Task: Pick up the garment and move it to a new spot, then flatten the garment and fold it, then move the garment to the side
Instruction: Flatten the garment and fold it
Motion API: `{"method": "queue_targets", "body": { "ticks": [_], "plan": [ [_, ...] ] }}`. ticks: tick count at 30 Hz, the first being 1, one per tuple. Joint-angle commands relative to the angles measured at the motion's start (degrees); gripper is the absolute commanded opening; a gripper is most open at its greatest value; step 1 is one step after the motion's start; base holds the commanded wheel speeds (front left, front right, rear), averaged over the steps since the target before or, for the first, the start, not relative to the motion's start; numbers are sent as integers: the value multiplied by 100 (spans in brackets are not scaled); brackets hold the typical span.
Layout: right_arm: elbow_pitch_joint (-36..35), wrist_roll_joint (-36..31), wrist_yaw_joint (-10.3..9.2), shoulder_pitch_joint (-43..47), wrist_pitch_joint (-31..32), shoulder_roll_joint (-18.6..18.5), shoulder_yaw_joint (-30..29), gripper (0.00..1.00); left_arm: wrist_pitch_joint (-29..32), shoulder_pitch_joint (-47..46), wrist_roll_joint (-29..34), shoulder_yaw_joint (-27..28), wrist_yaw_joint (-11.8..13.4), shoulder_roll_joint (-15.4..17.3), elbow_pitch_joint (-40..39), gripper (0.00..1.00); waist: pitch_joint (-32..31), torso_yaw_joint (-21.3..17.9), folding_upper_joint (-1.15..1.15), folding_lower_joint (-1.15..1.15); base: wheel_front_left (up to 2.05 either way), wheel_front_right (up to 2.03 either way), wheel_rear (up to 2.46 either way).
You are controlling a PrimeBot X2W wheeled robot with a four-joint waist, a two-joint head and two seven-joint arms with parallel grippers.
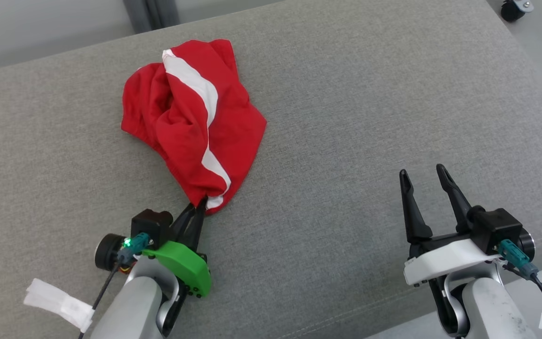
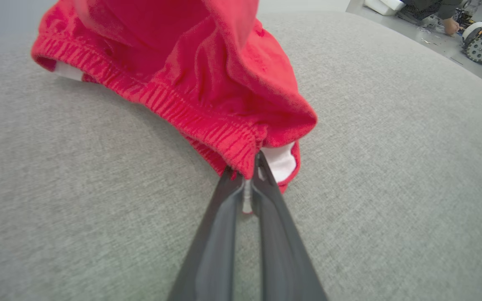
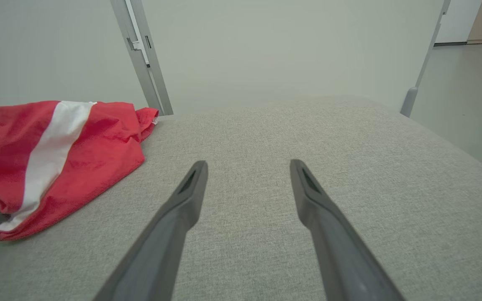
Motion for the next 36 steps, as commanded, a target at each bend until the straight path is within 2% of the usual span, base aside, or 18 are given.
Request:
{"method": "queue_targets", "body": {
  "ticks": [1, 11, 17, 18, 19, 26, 36],
  "plan": [
    [1, -34, 2, 63, -20, -1, -14, 100, -3, 42, -16, 105, -14, 52, -90, 0, -110, 133, -1, 0, 0, 0, 0],
    [157, 74, 2, 260, -20, -4, 25, 100, -2, 1013, 193, 957, 87, 380, -1106, 0, -553, 806, -1, 0, 0, 0, 0],
    [225, 112, 3, 311, -20, -3, 28, 100, -3, 1862, 126, 1221, 134, 317, -1361, 0, -655, 1067, -1, 0, 0, 0, 0],
    [244, 115, 3, 319, -20, -3, 41, 100, -3, 1930, 150, 1223, 135, 297, -1358, 13, -665, 1099, -1, 0, 0, 0, 0],
    [257, 111, 2, 325, -20, -4, 41, 100, -3, 1968, 143, 1256, 135, 242, -1395, 100, -679, 1142, -1, 0, 0, 0, 0],
    [323, 66, 2, 366, -20, -4, 14, 100, -3, 1888, 347, 1576, 133, -23, -1985, 100, -833, 1349, -1, 0, 0, 0, 0],
    [379, 87, 2, 396, -20, -4, 62, 100, -3, 2056, 758, 2547, 213, -105, -2956, 100, -1002, 1577, -1, 0, 0, 0, 0]
  ]
}}
